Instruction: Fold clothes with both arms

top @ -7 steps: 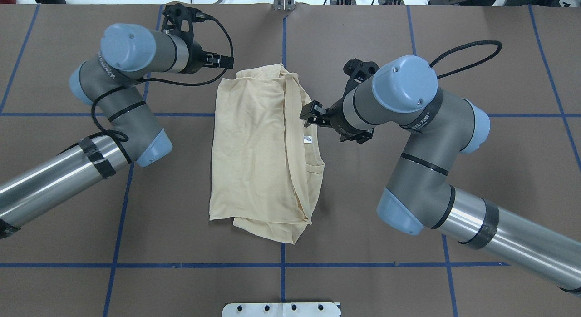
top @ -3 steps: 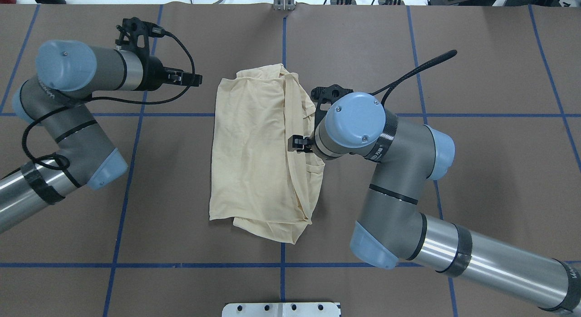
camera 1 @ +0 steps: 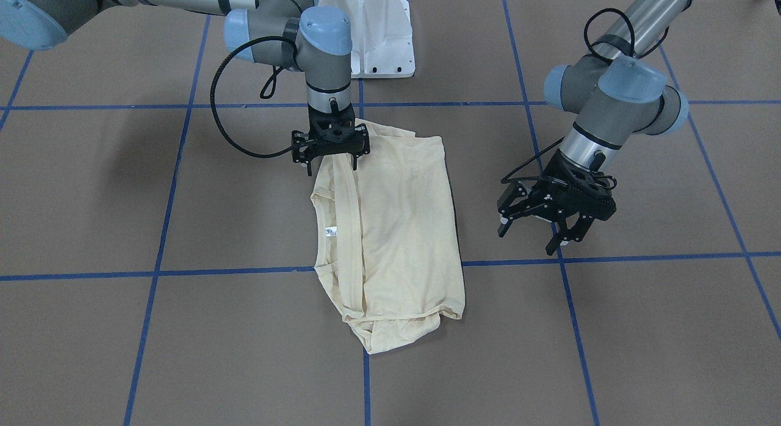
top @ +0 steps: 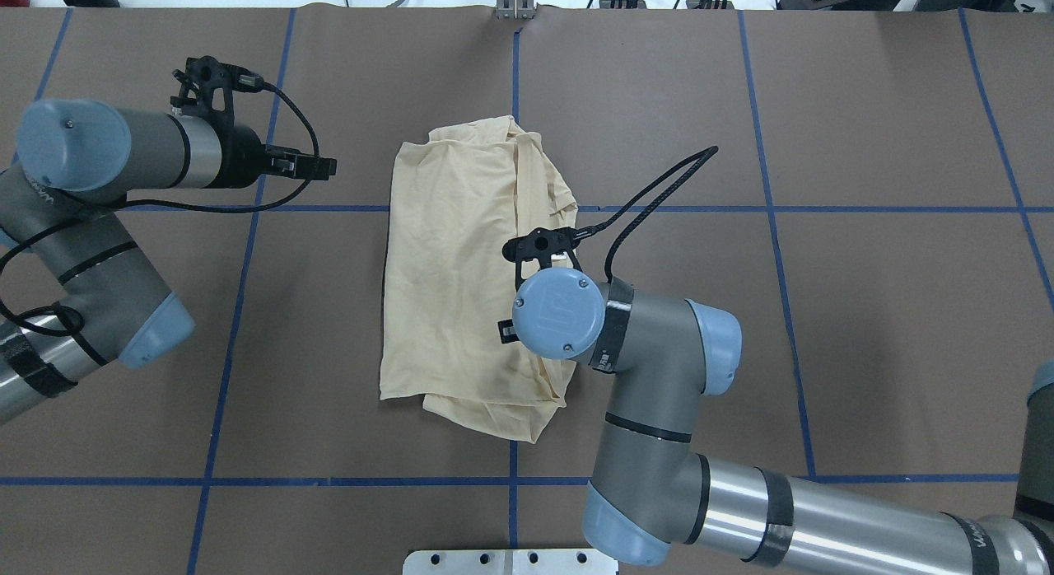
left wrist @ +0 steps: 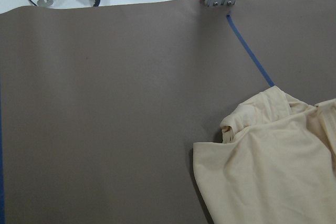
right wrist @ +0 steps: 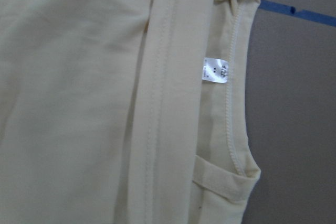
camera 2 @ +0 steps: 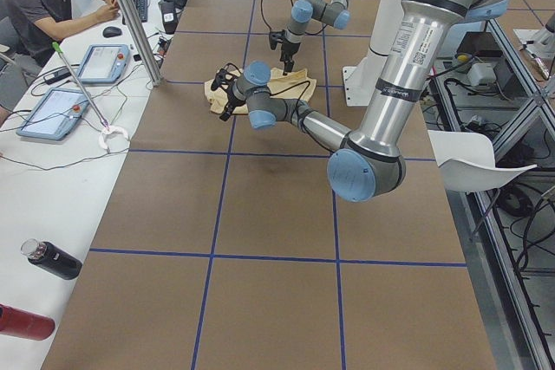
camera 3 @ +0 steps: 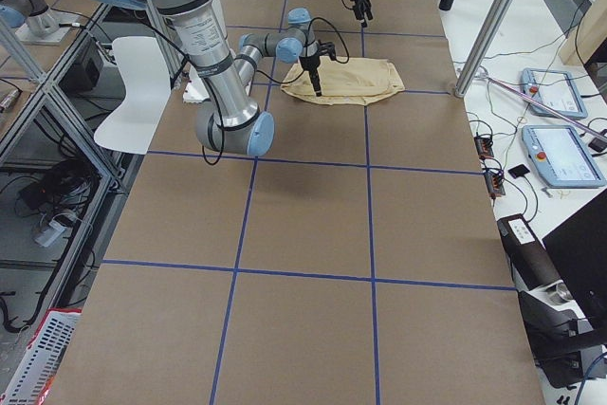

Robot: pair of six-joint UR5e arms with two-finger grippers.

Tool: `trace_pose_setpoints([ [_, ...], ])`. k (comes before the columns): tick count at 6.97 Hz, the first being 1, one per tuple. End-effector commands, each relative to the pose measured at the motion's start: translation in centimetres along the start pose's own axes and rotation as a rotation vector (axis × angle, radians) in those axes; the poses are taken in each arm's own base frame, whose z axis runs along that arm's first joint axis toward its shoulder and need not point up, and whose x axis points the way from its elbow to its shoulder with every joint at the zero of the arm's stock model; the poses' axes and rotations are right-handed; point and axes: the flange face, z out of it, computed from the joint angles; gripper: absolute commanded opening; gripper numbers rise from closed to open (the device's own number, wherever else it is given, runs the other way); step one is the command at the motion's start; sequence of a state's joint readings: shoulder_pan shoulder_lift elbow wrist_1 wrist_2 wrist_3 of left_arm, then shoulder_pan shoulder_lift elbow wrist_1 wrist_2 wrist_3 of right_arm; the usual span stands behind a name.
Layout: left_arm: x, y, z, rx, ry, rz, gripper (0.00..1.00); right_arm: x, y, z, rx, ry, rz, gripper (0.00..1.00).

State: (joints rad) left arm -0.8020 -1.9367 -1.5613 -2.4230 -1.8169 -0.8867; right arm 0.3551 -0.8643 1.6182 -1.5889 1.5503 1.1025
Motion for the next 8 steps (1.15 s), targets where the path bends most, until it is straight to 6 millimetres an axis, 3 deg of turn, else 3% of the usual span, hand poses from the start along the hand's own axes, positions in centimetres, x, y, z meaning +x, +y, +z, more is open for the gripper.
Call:
trace_pose_setpoints([
  [1,-0.2,0.4,0.3,-0.006,-0.005,-0.002,1.0,-0.6,0.2,1.5,-0.015,0.034,-0.036,1.0],
  [5,-0.1,0.3,1.0,-0.011,-0.009,-0.002,1.0,0.6,0.5,2.4,-0.038,0.078,-0.062,1.0],
  [8,0.0,0.6,1.4,-0.017,-0.012,-0.008,1.0,5.0,-0.3,2.4,-0.039,0.103,-0.092,1.0],
])
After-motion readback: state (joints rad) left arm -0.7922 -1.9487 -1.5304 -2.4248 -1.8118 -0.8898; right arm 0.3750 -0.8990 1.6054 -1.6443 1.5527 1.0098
